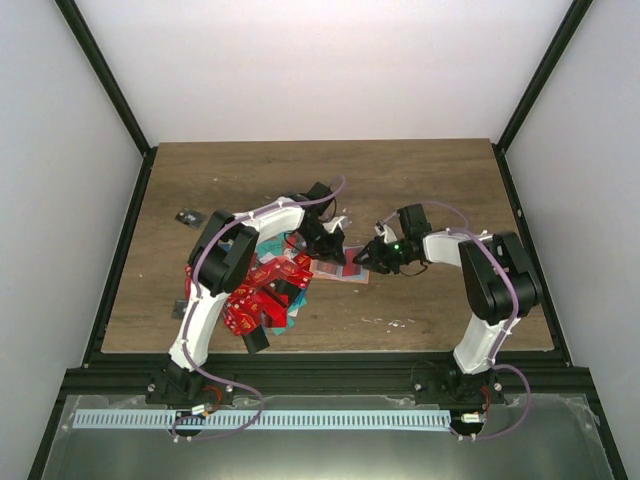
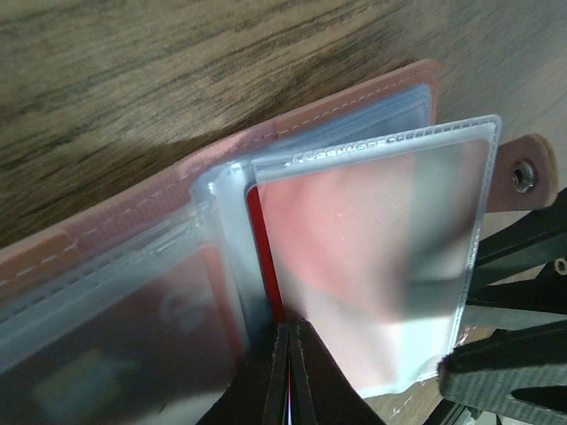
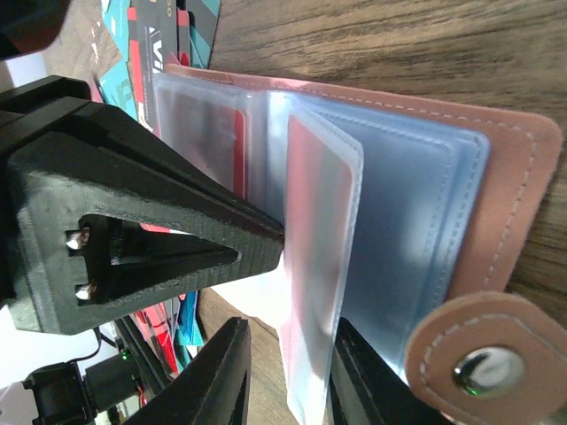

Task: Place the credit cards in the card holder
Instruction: Insert the credit card into the card holder, then pick up the credit card from the center of the board.

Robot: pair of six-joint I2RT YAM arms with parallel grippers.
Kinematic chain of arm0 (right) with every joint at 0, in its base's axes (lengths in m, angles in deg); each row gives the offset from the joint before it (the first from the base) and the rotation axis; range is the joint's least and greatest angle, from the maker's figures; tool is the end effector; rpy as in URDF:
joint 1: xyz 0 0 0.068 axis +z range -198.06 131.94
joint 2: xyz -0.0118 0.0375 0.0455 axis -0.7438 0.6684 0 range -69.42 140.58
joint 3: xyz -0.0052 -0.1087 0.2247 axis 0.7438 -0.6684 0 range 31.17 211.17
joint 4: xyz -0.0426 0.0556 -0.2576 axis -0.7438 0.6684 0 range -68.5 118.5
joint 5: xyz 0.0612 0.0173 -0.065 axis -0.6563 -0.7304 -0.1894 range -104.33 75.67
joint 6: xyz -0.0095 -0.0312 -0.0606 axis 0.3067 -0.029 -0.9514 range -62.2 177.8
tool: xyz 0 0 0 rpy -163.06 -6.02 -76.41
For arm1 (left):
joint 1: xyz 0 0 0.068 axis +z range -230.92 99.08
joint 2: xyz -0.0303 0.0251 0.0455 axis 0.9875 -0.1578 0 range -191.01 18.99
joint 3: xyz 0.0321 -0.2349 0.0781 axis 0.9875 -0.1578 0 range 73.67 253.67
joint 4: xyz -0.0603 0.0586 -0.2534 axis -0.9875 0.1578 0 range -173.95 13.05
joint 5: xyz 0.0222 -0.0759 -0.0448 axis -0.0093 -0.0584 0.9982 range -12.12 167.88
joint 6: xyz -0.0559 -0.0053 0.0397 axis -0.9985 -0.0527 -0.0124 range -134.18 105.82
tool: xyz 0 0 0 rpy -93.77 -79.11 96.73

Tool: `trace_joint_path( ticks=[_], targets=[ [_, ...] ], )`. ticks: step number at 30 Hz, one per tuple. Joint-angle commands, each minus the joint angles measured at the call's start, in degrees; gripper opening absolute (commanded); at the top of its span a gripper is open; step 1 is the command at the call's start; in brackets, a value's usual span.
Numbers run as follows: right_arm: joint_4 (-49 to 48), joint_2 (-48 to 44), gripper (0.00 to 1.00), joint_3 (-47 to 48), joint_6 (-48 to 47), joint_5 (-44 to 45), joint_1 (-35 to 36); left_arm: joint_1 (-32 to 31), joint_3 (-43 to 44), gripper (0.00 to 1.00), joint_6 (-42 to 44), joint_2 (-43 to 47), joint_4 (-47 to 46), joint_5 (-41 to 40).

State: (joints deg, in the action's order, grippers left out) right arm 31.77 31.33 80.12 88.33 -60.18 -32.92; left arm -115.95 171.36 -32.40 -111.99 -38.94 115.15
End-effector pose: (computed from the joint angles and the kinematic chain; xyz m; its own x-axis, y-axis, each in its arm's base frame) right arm 0.2984 0.1220 0.0896 -0.9918 0.0980 -0.0815 -0.0031 0.6209 0.7839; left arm 0.3443 -0.2825 0.0914 -0.9359 0.3521 -0.0073 0.2787 0.7277 -0.6268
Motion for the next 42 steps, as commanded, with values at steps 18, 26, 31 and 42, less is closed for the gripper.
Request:
trace_joint_path(
  ticks=[18, 26, 31, 42],
  targets=[
    [6.01, 4.85, 0.31, 17.58, 2.86, -4.41, 6.42, 8.60, -8.36, 0.08, -6.38, 24.39, 0.34, -6.88],
    [5.06, 7.78, 0.39, 33.99, 7.07, -13.72, 11.67, 18.29, -23.24, 0.11, -4.20, 37.54, 1.14, -10.00],
    [9.21, 4.81, 0.41, 34.02, 3.37, -9.94, 11.71, 19.47, -29.55, 0.13, -4.04, 43.47, 1.48, -12.10],
    [7.73, -5.18, 0.42, 19.26, 2.36, -2.96, 11.74, 19.47, -36.90, 0.30, -3.87, 49.37, 3.54, -14.42]
  ],
)
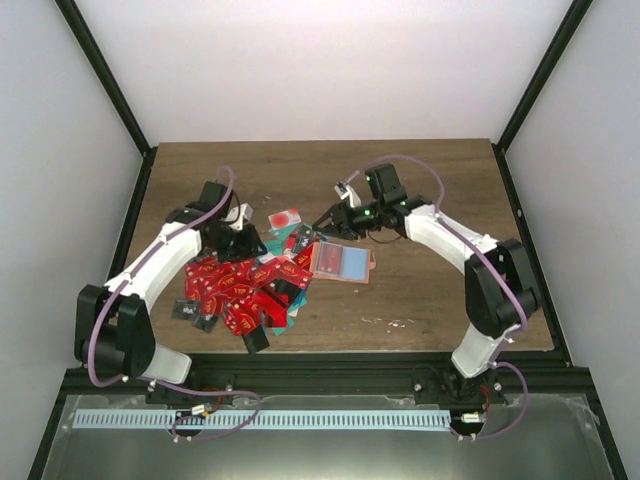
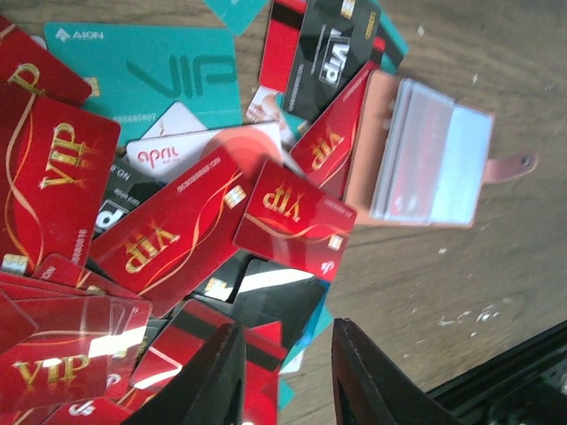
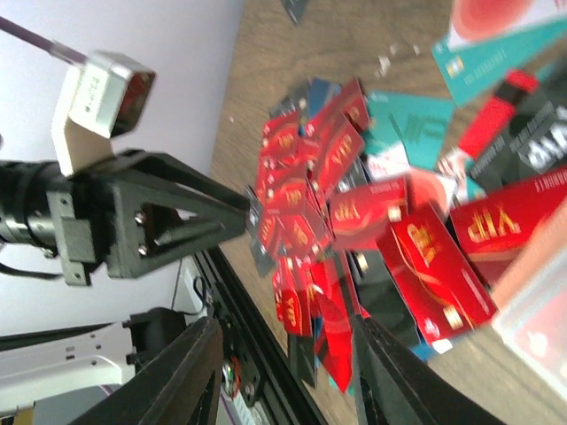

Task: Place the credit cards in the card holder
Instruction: Pick up the credit card from the center of the board.

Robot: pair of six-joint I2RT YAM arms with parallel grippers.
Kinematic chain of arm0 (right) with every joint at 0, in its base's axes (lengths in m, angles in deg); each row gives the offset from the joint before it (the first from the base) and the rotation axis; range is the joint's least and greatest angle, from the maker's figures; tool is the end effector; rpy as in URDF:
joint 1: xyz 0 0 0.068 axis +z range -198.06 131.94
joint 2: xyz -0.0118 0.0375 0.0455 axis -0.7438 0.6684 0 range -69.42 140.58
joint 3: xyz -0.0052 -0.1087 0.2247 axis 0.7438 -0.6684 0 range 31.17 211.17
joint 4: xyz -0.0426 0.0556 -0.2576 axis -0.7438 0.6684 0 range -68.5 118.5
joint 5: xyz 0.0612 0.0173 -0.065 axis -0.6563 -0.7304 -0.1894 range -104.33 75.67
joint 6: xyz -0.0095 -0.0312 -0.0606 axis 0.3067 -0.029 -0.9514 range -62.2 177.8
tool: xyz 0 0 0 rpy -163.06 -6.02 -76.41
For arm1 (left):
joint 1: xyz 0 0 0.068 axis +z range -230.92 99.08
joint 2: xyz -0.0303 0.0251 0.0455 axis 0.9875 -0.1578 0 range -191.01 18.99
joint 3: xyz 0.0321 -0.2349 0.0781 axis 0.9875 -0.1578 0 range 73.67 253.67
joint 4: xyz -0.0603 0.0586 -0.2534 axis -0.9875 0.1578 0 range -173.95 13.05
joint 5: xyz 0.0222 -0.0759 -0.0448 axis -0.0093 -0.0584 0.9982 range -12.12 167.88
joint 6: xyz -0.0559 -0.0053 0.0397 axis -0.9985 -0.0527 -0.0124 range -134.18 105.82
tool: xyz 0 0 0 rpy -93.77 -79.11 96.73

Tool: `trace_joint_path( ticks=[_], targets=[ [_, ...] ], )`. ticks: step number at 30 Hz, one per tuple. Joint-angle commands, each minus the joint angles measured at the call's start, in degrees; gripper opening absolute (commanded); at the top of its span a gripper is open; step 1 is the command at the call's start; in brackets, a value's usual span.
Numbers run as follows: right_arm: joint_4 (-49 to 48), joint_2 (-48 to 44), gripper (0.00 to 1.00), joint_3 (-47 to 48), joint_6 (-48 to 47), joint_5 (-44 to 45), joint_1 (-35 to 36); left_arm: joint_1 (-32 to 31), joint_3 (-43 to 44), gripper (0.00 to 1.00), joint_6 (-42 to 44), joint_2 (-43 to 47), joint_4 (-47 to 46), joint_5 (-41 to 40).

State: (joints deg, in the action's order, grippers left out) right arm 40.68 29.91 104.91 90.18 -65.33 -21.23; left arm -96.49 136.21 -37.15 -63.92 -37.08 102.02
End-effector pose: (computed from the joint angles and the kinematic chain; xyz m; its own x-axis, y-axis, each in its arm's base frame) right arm 0.3272 0.2139 0.2193 -0.9464 -0.1012 -0.3066 -0.3193 0.4343 0.8423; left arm 0.2779 -0.1010 0.2056 -0.9729 -0.0986 -0.2091 0.0192 0.8668 -0.4983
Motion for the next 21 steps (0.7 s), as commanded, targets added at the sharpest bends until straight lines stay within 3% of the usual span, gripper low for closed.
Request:
trace_joint_path(
  ticks=[1, 11, 21],
  targets=[
    [-2.45, -4.60, 0.42, -7.58, 1.32, 2.14, 0.25, 0.00, -2.32, 0.32, 0.94, 1.49, 1.86, -1.41],
    [-15.32, -6.08, 0.42, -20.79, 11.05, 5.37, 7.81, -1.70, -10.21, 0.35, -1.32, 3.13, 2.68, -3.88],
    [-18.06, 3.42, 0.42, -15.97, 10.09, 5.10, 16.75, -4.00, -20.96, 0.33, -7.62, 5.36, -5.48, 0.31]
  ],
)
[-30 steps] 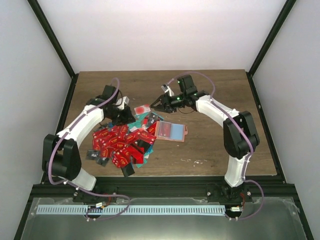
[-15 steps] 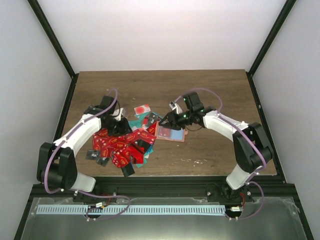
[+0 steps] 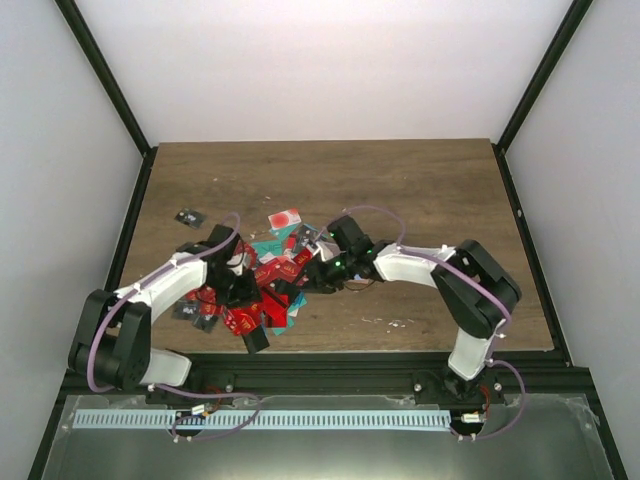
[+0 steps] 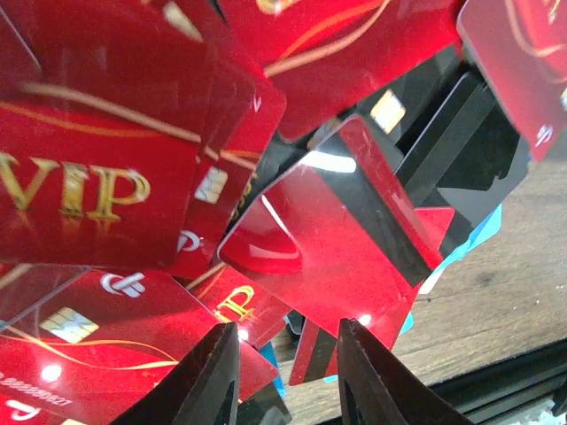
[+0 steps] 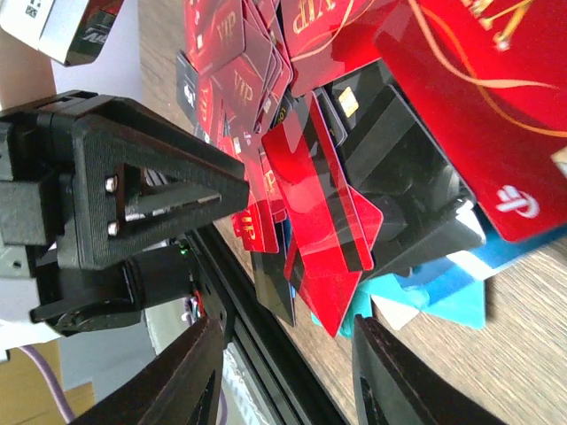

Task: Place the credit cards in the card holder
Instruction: Pick up the credit card from the center of the board.

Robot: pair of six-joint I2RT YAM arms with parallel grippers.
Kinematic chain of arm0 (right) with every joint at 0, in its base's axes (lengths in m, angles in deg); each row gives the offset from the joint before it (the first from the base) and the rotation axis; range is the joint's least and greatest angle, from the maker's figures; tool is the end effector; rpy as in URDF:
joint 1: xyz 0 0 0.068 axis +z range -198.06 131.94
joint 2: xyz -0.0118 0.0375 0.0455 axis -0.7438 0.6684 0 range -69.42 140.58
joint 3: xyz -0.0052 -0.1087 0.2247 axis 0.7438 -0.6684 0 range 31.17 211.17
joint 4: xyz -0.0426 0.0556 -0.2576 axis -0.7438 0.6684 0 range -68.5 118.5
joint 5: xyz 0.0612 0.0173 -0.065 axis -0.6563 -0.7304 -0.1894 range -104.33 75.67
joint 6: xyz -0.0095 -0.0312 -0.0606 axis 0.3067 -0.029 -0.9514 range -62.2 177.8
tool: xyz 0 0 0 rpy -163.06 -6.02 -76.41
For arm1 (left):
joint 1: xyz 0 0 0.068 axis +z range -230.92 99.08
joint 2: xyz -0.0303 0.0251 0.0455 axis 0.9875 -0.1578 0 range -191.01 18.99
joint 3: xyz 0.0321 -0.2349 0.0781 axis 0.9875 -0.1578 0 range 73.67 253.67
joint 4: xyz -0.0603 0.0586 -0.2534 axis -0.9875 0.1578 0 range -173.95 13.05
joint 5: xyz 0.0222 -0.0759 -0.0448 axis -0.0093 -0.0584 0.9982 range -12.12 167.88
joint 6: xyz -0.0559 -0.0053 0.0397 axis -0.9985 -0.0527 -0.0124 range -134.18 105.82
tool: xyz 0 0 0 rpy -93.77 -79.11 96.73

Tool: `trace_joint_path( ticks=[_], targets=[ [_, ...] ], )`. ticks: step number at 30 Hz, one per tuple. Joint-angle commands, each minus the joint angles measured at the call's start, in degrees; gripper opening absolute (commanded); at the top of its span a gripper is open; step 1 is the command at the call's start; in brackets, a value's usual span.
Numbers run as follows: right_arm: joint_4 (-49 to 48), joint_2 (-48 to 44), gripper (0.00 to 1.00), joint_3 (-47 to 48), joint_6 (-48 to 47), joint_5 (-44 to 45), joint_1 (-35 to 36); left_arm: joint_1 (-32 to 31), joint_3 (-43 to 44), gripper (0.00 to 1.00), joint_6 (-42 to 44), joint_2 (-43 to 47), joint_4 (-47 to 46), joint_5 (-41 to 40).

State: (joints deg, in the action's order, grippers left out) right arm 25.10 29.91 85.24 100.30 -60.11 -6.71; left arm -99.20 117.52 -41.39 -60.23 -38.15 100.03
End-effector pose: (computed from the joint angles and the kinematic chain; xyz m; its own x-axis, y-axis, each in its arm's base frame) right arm 0.2382 0.2627 0.1294 -0.9672 -0.2237 -0.1206 -0.2189 0.4925 0.8423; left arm 0.2154 -0.0932 0.1290 -0.9924 -0.1182 0.0338 -0.1218 0.9077 -0.4016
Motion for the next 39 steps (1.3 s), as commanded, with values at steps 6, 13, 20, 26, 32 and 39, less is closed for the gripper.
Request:
trace_joint_path(
  ticks=[6, 13, 20, 26, 32, 39],
  targets=[
    [0.35, 8.51, 0.42, 7.63, -2.18, 0.47, 4.42, -2.84, -5.29, 0.28, -5.37, 0.64, -7.84, 2.58],
    [1.82, 12.00, 0.42, 9.31, -2.92, 0.70, 5.10, -3.08, -4.83, 0.20, -5.42, -2.68, -9.00, -1.05],
    [3.71, 14.61, 0.42, 10.90, -4.21, 2.69, 5.74, -3.14, -5.36, 0.17, -4.93, -5.10, -10.06, -2.72],
    [3.40, 16.77, 0.42, 11.30, -4.19, 1.83, 6.27, -3.08, -5.58, 0.17, -4.20, -6.48, -11.27, -1.89],
    [3.09, 17.52, 0.41, 12.01, -4.07, 0.68, 6.65, -3.17, -5.94, 0.16, -3.65, -7.50, -13.06, 0.11],
    [-2.61, 16.60, 0.39, 9.81, -2.47, -4.13, 6.65, -3.69, -6.70, 0.16, -3.42, -7.88, -15.30, 2.64]
  ],
)
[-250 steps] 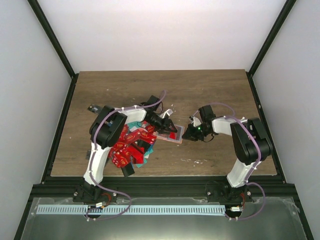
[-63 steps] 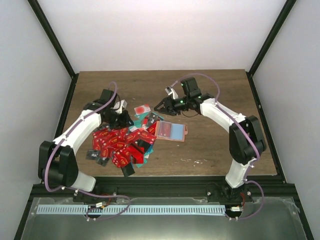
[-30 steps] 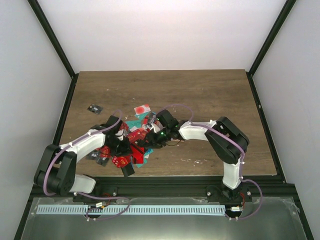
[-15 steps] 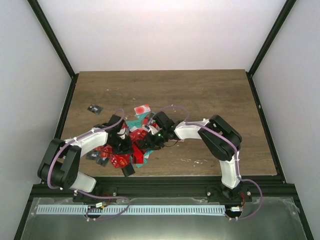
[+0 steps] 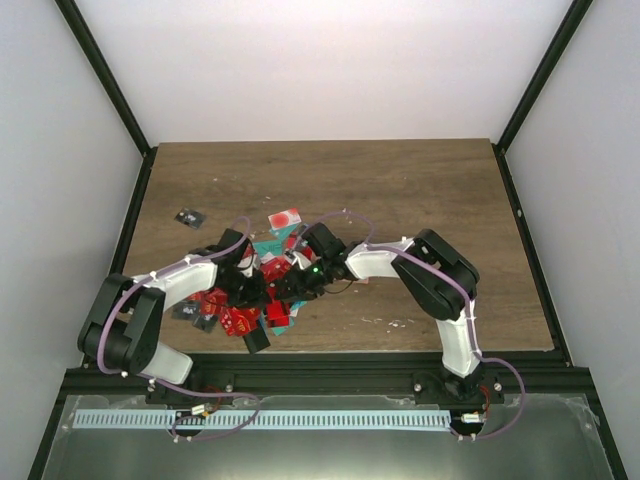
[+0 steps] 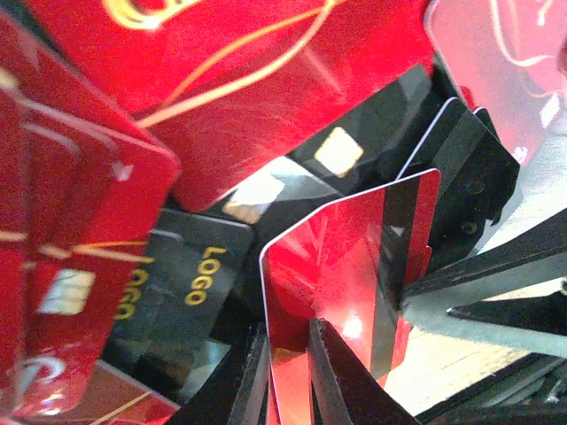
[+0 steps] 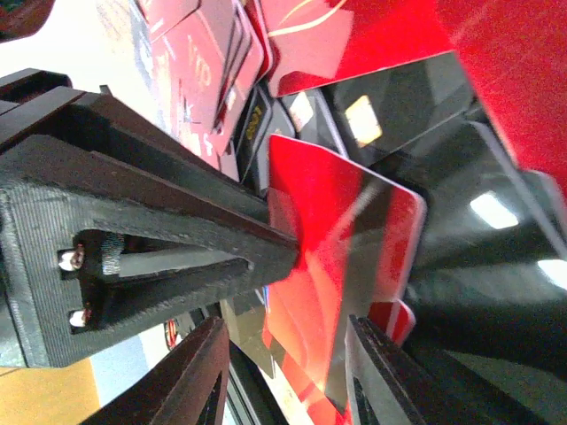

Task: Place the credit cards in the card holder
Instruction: Pick up the credit card from the center of the board.

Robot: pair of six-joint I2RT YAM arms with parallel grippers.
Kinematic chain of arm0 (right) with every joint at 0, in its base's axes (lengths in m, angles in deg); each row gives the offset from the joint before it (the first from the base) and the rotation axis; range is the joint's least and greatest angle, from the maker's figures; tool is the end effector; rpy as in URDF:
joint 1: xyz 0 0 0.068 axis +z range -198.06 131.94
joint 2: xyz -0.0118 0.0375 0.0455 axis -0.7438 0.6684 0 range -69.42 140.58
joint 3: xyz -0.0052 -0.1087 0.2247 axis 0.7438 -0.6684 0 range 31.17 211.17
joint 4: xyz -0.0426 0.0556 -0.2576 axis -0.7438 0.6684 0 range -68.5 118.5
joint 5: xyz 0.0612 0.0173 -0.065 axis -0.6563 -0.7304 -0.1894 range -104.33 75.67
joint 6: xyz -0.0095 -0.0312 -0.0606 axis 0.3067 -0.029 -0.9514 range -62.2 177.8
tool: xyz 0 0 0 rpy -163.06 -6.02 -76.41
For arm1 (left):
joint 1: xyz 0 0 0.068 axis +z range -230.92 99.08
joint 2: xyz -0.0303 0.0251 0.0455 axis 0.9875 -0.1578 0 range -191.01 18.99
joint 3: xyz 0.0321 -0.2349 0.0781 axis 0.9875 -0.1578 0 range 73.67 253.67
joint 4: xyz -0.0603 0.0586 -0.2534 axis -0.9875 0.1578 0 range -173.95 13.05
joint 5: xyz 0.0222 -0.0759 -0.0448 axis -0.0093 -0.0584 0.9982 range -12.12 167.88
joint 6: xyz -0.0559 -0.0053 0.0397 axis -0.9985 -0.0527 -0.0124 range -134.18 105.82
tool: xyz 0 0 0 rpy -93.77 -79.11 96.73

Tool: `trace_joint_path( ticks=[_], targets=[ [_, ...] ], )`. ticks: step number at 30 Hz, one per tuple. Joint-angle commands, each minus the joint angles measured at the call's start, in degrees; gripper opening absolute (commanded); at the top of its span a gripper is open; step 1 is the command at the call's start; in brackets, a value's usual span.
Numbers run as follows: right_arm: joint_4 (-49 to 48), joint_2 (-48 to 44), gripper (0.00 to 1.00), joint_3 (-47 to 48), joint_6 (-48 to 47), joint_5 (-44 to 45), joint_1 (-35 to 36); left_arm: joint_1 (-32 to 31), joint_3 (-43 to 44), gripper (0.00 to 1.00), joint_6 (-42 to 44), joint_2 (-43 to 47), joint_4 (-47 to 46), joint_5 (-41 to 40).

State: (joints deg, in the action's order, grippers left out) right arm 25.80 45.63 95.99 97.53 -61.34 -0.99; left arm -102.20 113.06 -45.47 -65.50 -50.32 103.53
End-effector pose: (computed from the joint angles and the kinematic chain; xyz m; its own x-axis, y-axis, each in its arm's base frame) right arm 0.2381 0.3156 0.0853 -0.9304 -0.3605 -0.0656 -0.2520 0.4993 0.8290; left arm 0.2157 -0.1099 0.0953 -0.9918 -0.1162 0.0534 -0.1277 0.8764 -0.4644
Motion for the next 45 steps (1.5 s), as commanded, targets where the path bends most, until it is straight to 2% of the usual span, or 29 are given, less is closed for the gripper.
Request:
trace_joint_path(
  ticks=[1, 5, 16, 24, 32, 40, 45],
  targets=[
    [-3.93, 0.70, 0.38, -1.44, 0.53, -3.14, 0.92, -0.75, -2.50, 0.16, 0.62, -2.55, -3.39, -0.53],
    [-6.95, -0.24, 0.37, -3.81, 1.57, -4.85, 0.75, -1.11, -4.13, 0.14, -0.03, -2.35, -5.52, 1.89],
    [1.27, -9.36, 0.38, -8.58, -1.49, 3.72, 0.38, -2.21, -3.90, 0.14, 0.59, -2.35, -4.96, 0.59],
    [2.02, -9.00, 0.37, -12.35, -0.77, 5.85, 0.44, -3.45, -2.92, 0.14, 1.37, -3.47, -4.56, 0.37],
    [-2.32, -7.58, 0.37, -14.72, 0.73, 4.12, 0.39, -3.59, -2.92, 0.14, 1.84, -4.19, -4.50, 0.65],
    [-1.66, -5.24, 0.25, -11.46, 0.18, 4.16, 0.39, -3.60, -2.92, 0.14, 2.02, -4.25, -4.59, 1.14],
    [-1.48, -4.40, 0.11, -10.56, 0.18, 3.68, 0.39, -3.59, -3.01, 0.14, 1.95, -3.81, -4.69, 1.42]
  ],
)
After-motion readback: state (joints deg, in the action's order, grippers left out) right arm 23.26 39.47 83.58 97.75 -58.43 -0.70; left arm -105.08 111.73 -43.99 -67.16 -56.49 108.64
